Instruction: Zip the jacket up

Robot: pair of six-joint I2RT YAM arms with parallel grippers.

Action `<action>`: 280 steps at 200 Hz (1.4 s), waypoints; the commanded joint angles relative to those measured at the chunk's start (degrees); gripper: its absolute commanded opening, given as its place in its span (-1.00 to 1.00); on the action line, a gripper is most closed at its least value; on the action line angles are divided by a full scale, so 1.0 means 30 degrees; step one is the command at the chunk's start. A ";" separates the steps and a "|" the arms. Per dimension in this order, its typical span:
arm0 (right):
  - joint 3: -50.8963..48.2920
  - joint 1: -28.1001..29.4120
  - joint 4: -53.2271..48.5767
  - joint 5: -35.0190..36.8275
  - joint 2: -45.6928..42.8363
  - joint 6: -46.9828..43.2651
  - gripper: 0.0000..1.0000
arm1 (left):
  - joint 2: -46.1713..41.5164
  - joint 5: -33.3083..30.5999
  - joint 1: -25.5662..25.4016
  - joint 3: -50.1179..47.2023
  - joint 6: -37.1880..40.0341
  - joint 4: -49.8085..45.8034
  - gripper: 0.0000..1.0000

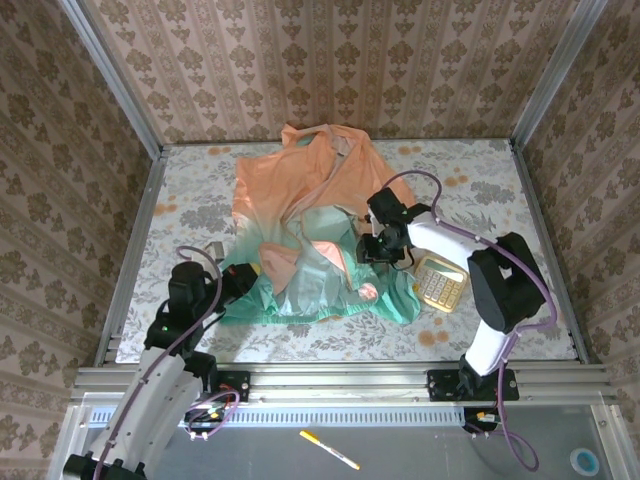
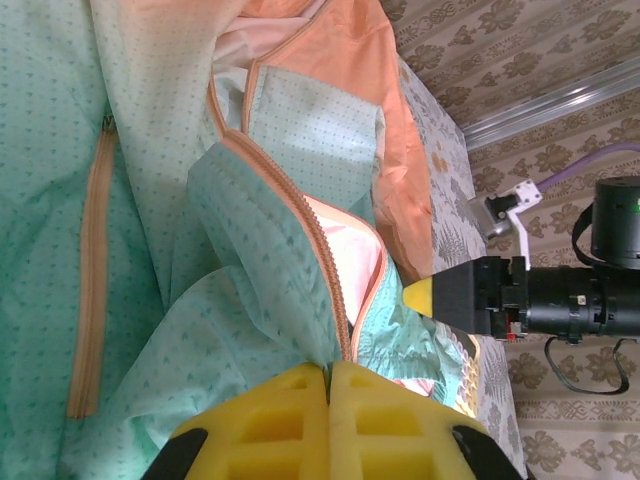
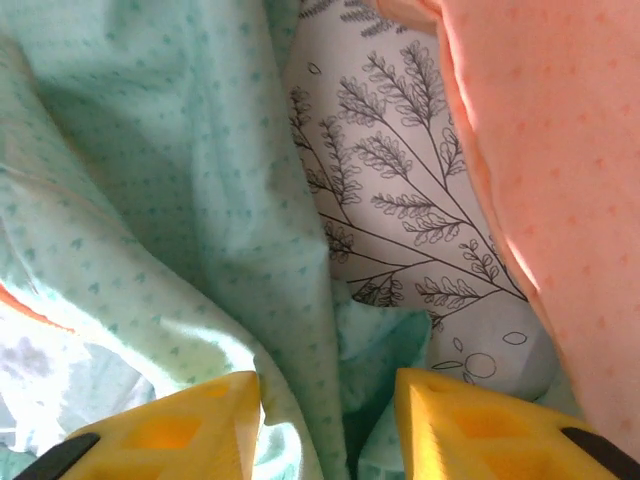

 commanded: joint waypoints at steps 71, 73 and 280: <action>-0.1892 0.2590 0.0694 -0.0236 -0.2432 0.2400 -0.19 | 0.3428 0.0407 -0.2170 -0.1018 -0.0788 0.4685 -1.00; -0.1894 0.2661 0.0705 -0.0193 -0.2397 0.2432 -0.19 | 0.3544 0.0354 -0.2311 -0.0996 -0.0786 0.4831 -1.00; -0.0668 0.6395 -0.1048 0.3161 -0.1421 -0.1685 0.03 | 1.0037 -0.0649 -0.6447 -0.0256 -0.1479 1.0885 -1.00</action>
